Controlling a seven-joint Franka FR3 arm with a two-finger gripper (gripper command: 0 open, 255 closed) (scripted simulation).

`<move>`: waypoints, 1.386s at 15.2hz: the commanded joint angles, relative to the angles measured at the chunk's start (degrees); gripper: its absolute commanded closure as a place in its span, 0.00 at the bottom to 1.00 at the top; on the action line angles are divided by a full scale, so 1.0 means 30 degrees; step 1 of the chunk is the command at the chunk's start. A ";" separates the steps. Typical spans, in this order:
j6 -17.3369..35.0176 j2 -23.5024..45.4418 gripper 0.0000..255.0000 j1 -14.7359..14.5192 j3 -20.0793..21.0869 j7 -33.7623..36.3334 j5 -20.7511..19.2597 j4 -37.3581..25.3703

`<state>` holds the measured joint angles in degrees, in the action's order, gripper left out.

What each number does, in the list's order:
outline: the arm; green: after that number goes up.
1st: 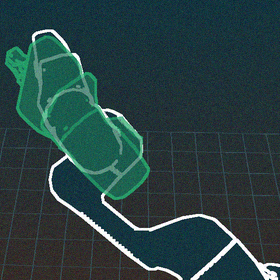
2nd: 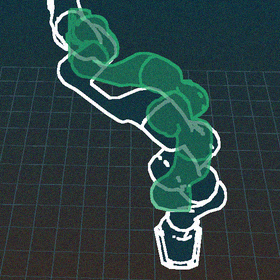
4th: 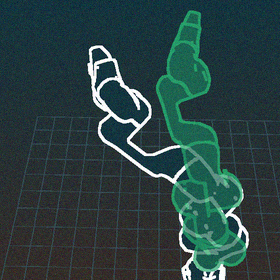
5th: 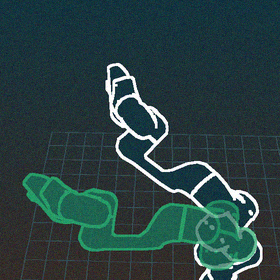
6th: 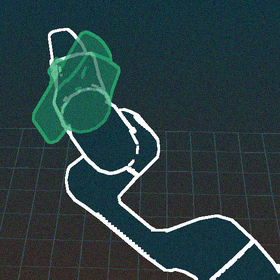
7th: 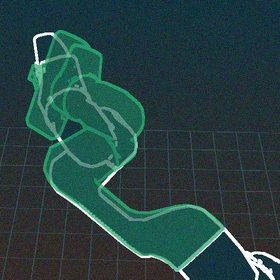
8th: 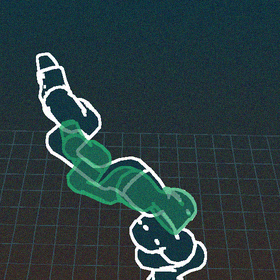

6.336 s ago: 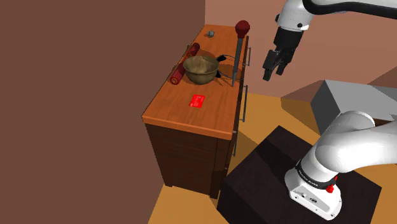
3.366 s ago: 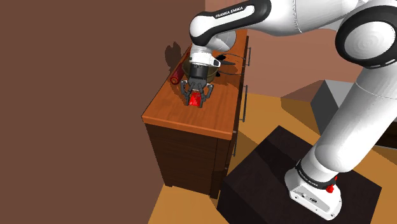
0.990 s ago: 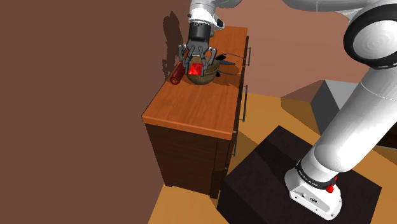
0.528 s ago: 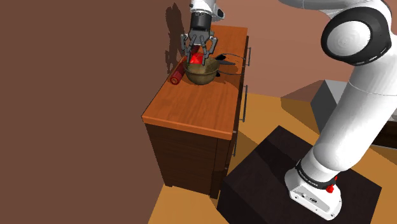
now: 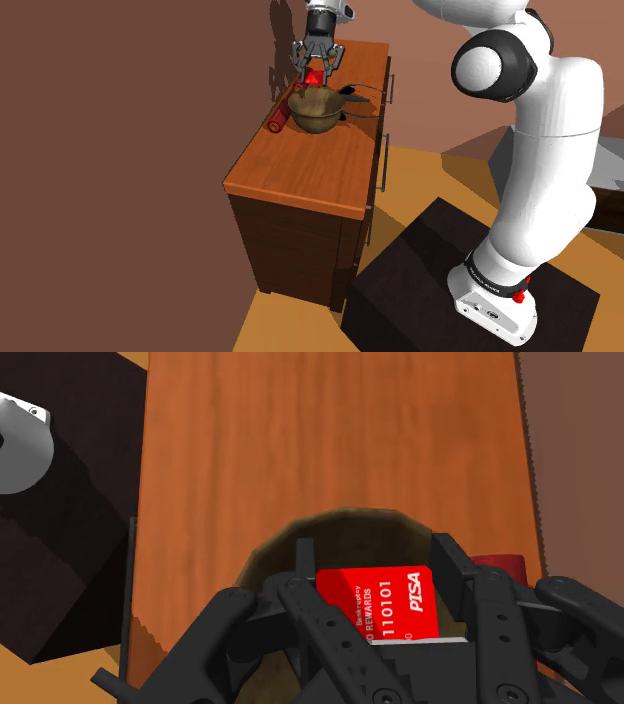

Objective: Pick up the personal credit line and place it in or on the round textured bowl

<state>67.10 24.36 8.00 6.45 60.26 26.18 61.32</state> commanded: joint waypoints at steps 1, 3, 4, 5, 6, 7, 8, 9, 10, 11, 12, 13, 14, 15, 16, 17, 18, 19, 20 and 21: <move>0.0186 0.0191 1.00 0.0022 -0.0034 -0.0197 -0.0083 0.0052; 0.0759 -0.0063 1.00 -0.0001 -0.0073 -0.0493 -0.0149 0.0940; 0.1038 -0.0175 1.00 -0.0013 -0.0091 -0.0634 -0.0179 0.1360; 0.1312 -0.0277 1.00 -0.0026 -0.0107 -0.0771 -0.0208 0.1763; 0.1580 -0.0369 1.00 -0.0038 -0.0122 -0.0904 -0.0235 0.2151; 0.1844 -0.0453 1.00 -0.0050 -0.0136 -0.1033 -0.0261 0.2524; 0.2104 -0.0527 1.00 -0.0062 -0.0149 -0.1158 -0.0286 0.2884; 0.2359 -0.0594 1.00 -0.0074 -0.0161 -0.1280 -0.0309 0.3232; 0.2612 -0.0654 1.00 -0.0085 -0.0172 -0.1400 -0.0330 0.3568; 0.2861 -0.0706 1.00 -0.0097 -0.0182 -0.1517 -0.0351 0.3893; 0.3107 -0.0752 1.00 -0.0110 -0.0192 -0.1631 -0.0370 0.4207; 0.3350 -0.0791 1.00 -0.0121 -0.0201 -0.1743 -0.0388 0.4512; 0.3411 -0.0800 1.00 -0.0125 -0.0204 -0.1771 -0.0392 0.4588; 0.3412 -0.0801 1.00 -0.0125 -0.0204 -0.1771 -0.0392 0.4590; 0.3412 -0.0800 1.00 -0.0125 -0.0203 -0.1771 -0.0392 0.4588; 0.3411 -0.0800 1.00 -0.0125 -0.0203 -0.1771 -0.0392 0.4588; 0.3411 -0.0800 1.00 -0.0125 -0.0203 -0.1771 -0.0392 0.4588; 0.3411 -0.0800 1.00 -0.0124 -0.0203 -0.1771 -0.0392 0.4588; 0.3408 -0.0798 1.00 -0.0124 -0.0203 -0.1770 -0.0392 0.4585; 0.3408 -0.0798 1.00 -0.0124 -0.0203 -0.1770 -0.0392 0.4585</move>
<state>77.33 21.96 7.63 5.84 54.95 25.00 75.08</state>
